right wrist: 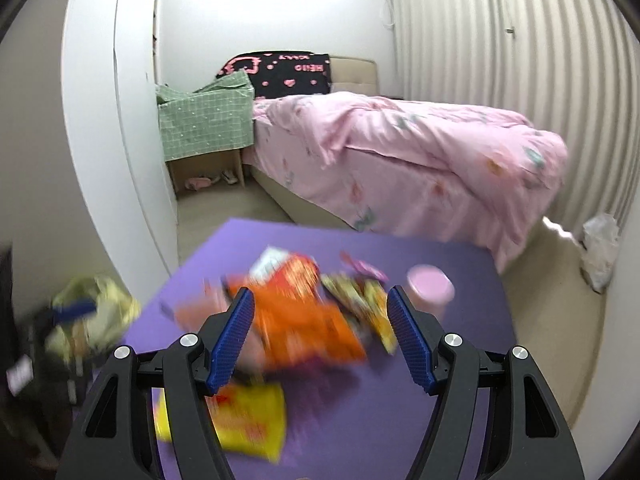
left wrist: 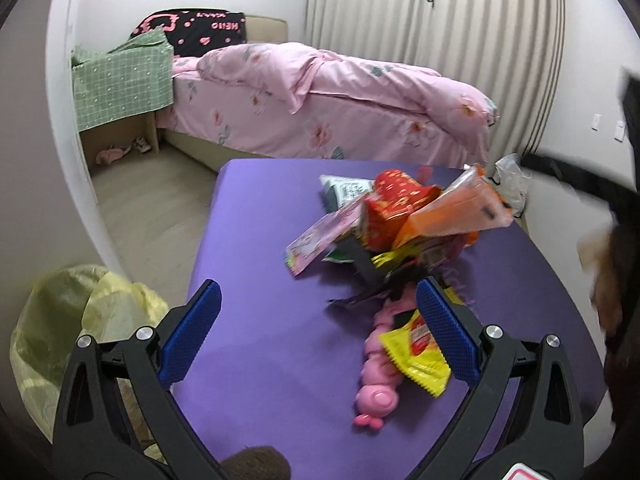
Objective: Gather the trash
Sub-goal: 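Move the left tool toward the pink candy stick and close on it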
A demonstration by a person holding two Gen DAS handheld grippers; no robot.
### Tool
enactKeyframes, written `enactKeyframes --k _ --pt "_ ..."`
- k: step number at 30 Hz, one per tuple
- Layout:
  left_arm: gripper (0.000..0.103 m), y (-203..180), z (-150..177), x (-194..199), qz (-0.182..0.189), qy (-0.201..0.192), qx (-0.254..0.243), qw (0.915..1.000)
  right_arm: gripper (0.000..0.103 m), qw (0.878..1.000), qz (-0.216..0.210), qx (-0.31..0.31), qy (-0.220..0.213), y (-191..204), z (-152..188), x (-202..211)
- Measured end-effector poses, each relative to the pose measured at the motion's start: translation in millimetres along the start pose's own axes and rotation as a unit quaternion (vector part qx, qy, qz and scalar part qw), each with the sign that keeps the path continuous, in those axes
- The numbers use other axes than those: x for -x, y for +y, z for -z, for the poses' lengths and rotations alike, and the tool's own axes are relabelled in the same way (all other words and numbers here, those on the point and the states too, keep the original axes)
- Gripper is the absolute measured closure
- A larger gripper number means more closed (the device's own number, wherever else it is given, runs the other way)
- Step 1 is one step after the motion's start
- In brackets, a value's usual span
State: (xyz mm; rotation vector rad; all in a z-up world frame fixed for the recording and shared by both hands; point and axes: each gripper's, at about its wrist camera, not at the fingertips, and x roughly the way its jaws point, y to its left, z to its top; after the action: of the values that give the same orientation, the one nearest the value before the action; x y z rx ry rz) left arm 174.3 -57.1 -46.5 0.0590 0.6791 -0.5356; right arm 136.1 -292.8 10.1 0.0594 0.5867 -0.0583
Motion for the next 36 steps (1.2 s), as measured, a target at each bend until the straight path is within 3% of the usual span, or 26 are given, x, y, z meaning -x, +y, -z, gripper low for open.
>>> enactKeyframes --k 3,5,8,12,16,20,22,26,28,31,36 --pt "0.013 10.1 2.0 3.5 0.001 0.0 0.009 1.0 0.038 0.999 0.003 0.014 0.036 11.4 -15.3 -41.8" --pt "0.013 16.9 0.3 4.4 0.002 -0.003 0.016 0.9999 0.038 0.997 0.014 0.029 0.068 14.2 -4.4 -59.1" --pt "0.013 27.5 -2.8 2.3 0.012 -0.008 0.028 0.9995 0.038 0.996 0.007 0.027 0.087 9.3 24.4 -58.1" --pt "0.017 30.0 -4.9 -17.5 0.036 0.008 0.033 0.9988 0.038 0.993 0.031 0.033 0.113 2.3 63.2 -54.0" --pt "0.019 26.7 -5.6 -30.4 0.055 0.02 0.033 0.9977 0.038 0.99 0.029 0.006 0.136 -12.2 84.7 -50.6" --pt "0.019 24.3 -12.7 -32.7 0.072 0.022 0.024 0.9969 0.038 0.988 0.057 0.014 0.146 -24.6 93.3 -47.3" --pt "0.019 20.8 -23.9 -33.4 0.098 0.019 0.011 0.995 0.038 0.986 0.078 0.021 0.148 -33.1 96.5 -44.0" --pt "0.019 11.3 -49.0 -46.1 0.127 0.001 -0.027 0.9915 0.038 0.989 0.084 -0.009 0.125 -50.8 92.9 -26.4" --pt "0.019 12.6 -57.9 -60.7 0.125 0.005 -0.026 0.9918 0.038 0.99 0.091 -0.016 0.108 -54.5 88.8 -18.8" --pt "0.02 12.9 -69.2 -97.2 0.092 0.028 -0.028 0.9949 0.038 0.991 0.1 -0.013 0.088 -55.6 84.5 -10.1" --pt "0.043 18.8 -71.9 -165.4 0.031 0.096 -0.009 0.9949 0.038 0.992 0.101 -0.013 0.076 -56.7 78.0 -8.9"
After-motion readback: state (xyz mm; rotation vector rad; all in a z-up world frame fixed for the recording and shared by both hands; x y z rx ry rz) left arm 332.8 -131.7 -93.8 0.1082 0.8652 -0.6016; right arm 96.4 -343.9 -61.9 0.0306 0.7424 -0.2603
